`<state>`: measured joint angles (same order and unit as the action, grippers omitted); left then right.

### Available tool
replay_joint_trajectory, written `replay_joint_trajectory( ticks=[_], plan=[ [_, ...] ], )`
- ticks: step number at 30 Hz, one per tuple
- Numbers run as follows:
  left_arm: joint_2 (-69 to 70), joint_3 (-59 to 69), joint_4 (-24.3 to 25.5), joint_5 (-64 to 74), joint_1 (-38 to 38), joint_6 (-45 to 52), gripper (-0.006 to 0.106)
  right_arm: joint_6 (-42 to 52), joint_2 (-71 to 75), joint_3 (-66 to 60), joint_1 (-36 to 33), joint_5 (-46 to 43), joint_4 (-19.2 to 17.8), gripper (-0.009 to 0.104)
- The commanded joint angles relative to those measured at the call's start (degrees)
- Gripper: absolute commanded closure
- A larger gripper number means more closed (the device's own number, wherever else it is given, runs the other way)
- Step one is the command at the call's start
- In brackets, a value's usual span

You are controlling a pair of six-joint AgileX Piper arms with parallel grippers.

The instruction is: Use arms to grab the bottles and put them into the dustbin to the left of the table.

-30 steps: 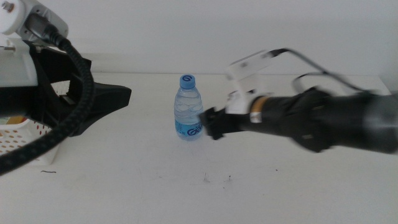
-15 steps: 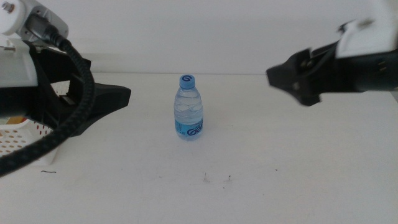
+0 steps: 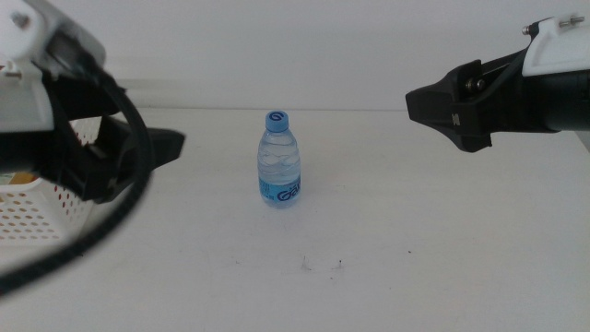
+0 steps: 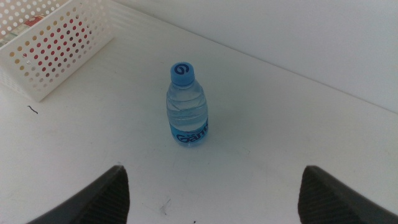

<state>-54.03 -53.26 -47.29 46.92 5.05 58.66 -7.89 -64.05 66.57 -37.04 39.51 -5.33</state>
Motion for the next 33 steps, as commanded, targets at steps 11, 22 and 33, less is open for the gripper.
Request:
replay_joint_trajectory(
  ticks=[11, 22, 33],
  plan=[
    [-0.07, 20.07, 39.82, -51.25, 26.98, -35.17, 0.007, 0.00, 0.28, 0.41, -0.08, -0.02, -0.48, 0.005],
    [-7.35, 38.32, 34.76, -81.60, 30.87, -42.85, 0.007, 0.01, 0.28, 0.41, -0.08, -0.02, -0.25, 0.005],
    [-23.68, 38.32, 37.01, -97.48, 30.87, -49.25, 0.007, 0.01, 0.28, 0.41, -0.08, -0.02, -0.25, 0.005]
  ],
)
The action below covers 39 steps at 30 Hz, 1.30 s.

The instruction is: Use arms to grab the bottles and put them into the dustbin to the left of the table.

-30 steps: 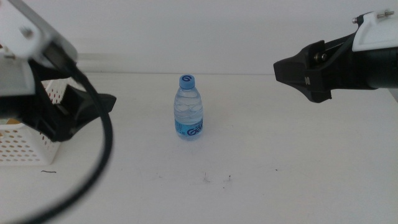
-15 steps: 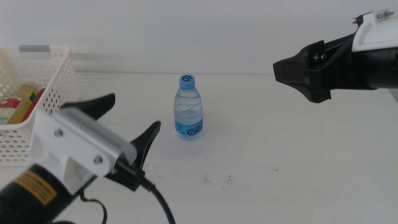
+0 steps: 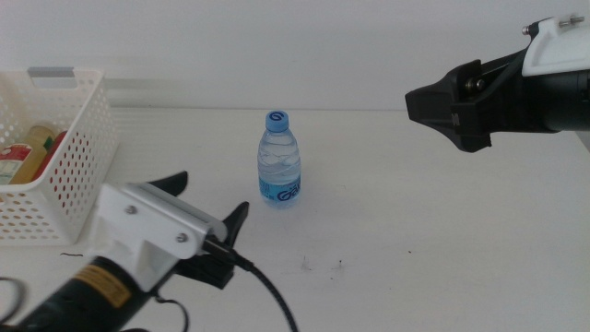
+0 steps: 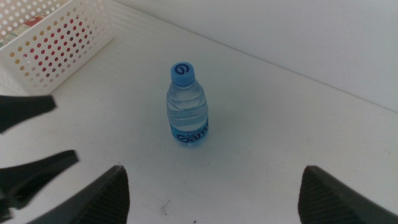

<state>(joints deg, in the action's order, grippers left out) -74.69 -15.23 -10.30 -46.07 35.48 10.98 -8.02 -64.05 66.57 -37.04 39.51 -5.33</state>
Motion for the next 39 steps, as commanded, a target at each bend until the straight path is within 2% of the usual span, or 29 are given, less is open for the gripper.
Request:
replay_joint_trajectory(
  ticks=[1, 6, 9, 14, 16, 25, 39],
  plan=[
    [-5.79, 0.29, 0.92, -8.31, 0.44, -3.09, 0.007, 0.13, 0.28, 0.41, -0.08, -0.02, -0.25, 0.005],
    [-18.10, -0.61, 0.87, -22.71, -0.02, -8.39, 0.007, 0.13, 0.28, 0.41, -0.08, -0.02, -0.25, 0.005],
    [-25.37, -3.57, 3.64, -23.89, -1.84, -10.28, 0.007, 0.13, 0.28, 0.41, -0.08, -0.02, -0.25, 0.005],
    [-33.78, -11.55, 15.92, -23.89, -7.39, -12.95, 0.007, 0.13, 0.28, 0.41, -0.08, -0.02, -0.25, 0.005],
    [-35.60, -14.11, 19.05, -23.89, -8.69, -13.88, 0.007, 0.13, 0.28, 0.41, -0.08, -0.02, -0.25, 0.005],
    [-42.81, -25.61, 18.74, -17.83, -9.21, -15.61, 0.007, 0.13, 0.28, 0.41, -0.08, -0.02, -0.25, 0.005],
    [-52.37, -38.32, 16.73, -16.47, -9.21, -16.01, 0.007, 0.13, 0.28, 0.41, -0.08, -0.02, -0.25, 0.005]
  ],
)
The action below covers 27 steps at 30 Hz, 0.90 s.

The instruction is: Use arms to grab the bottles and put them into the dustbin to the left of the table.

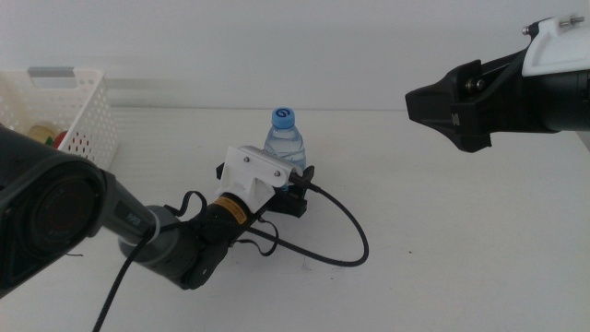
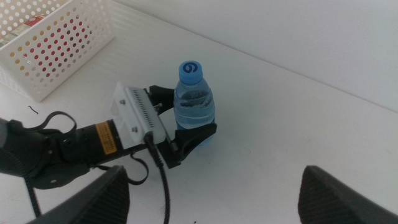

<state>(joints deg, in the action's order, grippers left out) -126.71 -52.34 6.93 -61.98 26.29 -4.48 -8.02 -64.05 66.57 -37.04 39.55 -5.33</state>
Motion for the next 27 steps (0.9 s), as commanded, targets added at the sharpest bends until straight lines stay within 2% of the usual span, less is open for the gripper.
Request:
replay_joint_trajectory(
  ticks=[1, 5, 7, 8, 10, 12, 15, 18, 20, 23, 25, 27],
  plan=[
    [-0.76, -1.85, -0.51, -0.04, -0.02, -0.55, 0.007, 0.13, 0.28, 0.41, -0.08, -0.05, -0.25, 0.005],
    [-2.13, -4.93, -1.74, 2.94, -0.02, -0.70, 0.007, 0.13, 0.28, 0.41, -0.08, -0.05, -0.25, 0.005],
    [-2.26, -5.77, -2.51, 5.40, -0.02, -2.38, 0.012, 0.13, 0.28, 0.41, -0.08, -0.05, -0.25, 0.005],
    [-2.26, -6.18, -2.80, 6.15, -0.02, -3.30, 0.018, 0.13, 0.28, 0.41, -0.08, -0.05, -0.25, 0.005],
    [-1.92, -6.22, -2.87, 6.29, -0.05, -3.77, 0.036, 0.13, 0.28, 0.41, -0.08, -0.15, -0.27, 0.005],
    [0.13, -5.52, -1.69, 10.13, -0.15, -5.12, 0.063, 0.13, 0.28, 0.41, -0.08, -0.15, -0.27, 0.005],
    [8.13, -4.85, 3.69, 28.20, -0.15, -9.68, 0.103, 0.13, 0.28, 0.41, -0.08, -0.15, -0.27, 0.005],
    [17.31, -4.96, 11.57, 45.62, 0.34, -18.45, 0.102, 0.13, 0.28, 0.41, -0.08, -0.15, -0.27, 0.005],
    [22.64, -4.96, 14.25, 53.76, 0.48, -21.43, 0.102, 0.13, 0.28, 0.41, -0.08, -0.15, -0.27, 0.005],
    [29.80, -5.50, 15.42, 65.75, 0.48, -20.77, 0.102, 0.13, 0.28, 0.41, -0.08, -0.15, -0.27, 0.005],
    [32.75, -8.13, 13.19, 75.00, -0.76, -18.60, 0.102, 0.13, 0.28, 0.41, -0.08, -0.15, -0.27, 0.005],
    [34.66, -13.87, 2.79, 87.44, -4.95, -3.99, 0.102, 0.13, 0.28, 0.41, -0.08, -0.15, -0.27, 0.005]
  ],
)
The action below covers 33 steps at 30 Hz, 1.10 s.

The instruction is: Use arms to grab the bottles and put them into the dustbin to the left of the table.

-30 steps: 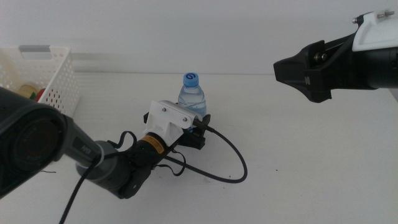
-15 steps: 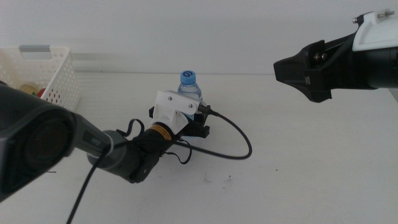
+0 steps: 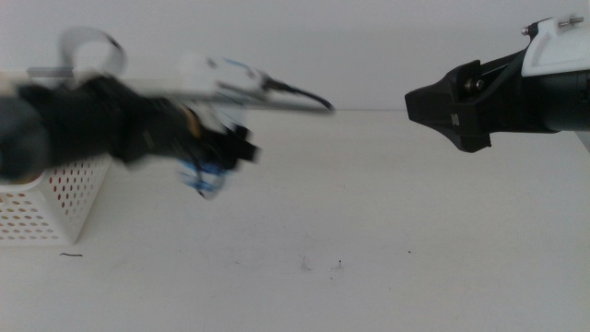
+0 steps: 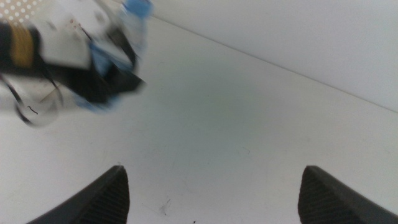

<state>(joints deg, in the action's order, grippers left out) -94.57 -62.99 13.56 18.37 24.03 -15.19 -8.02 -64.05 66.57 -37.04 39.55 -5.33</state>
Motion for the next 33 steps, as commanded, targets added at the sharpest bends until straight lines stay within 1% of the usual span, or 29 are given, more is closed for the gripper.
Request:
replay_joint_trajectory(
  ticks=[1, 2, 3, 4, 5, 9, 13, 15, 19, 21, 24, 25, 27, 30, 33],
  plan=[
    [2.67, -6.05, -10.66, 12.06, -4.75, 15.19, 0.102, 0.13, 0.28, 0.41, -0.08, -0.15, -0.27, 0.005],
    [2.80, -9.75, -17.28, 18.20, -7.52, 24.91, 0.102, 0.13, 0.28, 0.41, -0.08, -0.15, -0.27, 0.005],
    [2.66, -13.21, -22.70, 23.46, -10.25, 32.17, 0.102, 0.13, 0.28, 0.41, -0.08, -0.15, -0.27, 0.005],
    [2.43, -15.86, -25.41, 27.76, -12.28, 36.89, 0.102, 0.13, 0.28, 0.41, -0.08, -0.15, -0.27, 0.005],
    [2.03, -18.89, -26.88, 31.18, -14.63, 39.26, 0.102, 0.13, 0.28, 0.41, -0.08, -0.15, -0.27, 0.005],
    [0.63, -28.37, -26.08, 37.26, -23.42, 38.90, 0.102, 0.13, 0.28, 0.41, -0.08, -0.15, -0.27, 0.005],
    [-1.78, -33.27, -25.83, 40.28, -30.19, 39.00, 0.102, 0.13, 0.28, 0.41, -0.08, -0.15, -0.27, 0.005],
    [-3.37, -33.90, -24.88, 41.59, -32.87, 39.12, 0.102, 0.13, 0.28, 0.41, -0.08, -0.15, -0.27, 0.005],
    [-7.37, -33.90, -24.56, 42.43, -38.39, 39.12, 0.102, 0.13, 0.28, 0.41, -0.08, -0.15, -0.27, 0.005],
    [-8.95, -33.90, -25.37, 42.67, -40.53, 39.12, 0.102, 0.13, 0.28, 0.41, -0.08, -0.15, -0.27, 0.005],
    [-11.12, -33.90, -30.00, 42.53, -42.29, 43.06, 0.102, 0.13, 0.28, 0.41, -0.08, -0.15, -0.27, 0.005],
    [-11.71, -33.90, -30.48, 42.36, -42.34, 44.48, 0.102, 0.13, 0.28, 0.41, -0.08, -0.15, -0.27, 0.005],
    [-13.10, -33.90, -29.51, 41.35, -42.34, 45.17, 0.102, 0.13, 0.28, 0.41, -0.08, -0.15, -0.27, 0.005],
    [-15.12, -33.80, -26.94, 40.27, -42.34, 42.67, 0.102, 0.13, 0.28, 0.41, -0.08, -0.15, -0.27, 0.005],
    [-17.28, -33.80, -26.85, 39.44, -42.34, 42.32, 0.097, 0.13, 0.28, 0.41, -0.08, -0.15, -0.27, 0.005]
  ],
)
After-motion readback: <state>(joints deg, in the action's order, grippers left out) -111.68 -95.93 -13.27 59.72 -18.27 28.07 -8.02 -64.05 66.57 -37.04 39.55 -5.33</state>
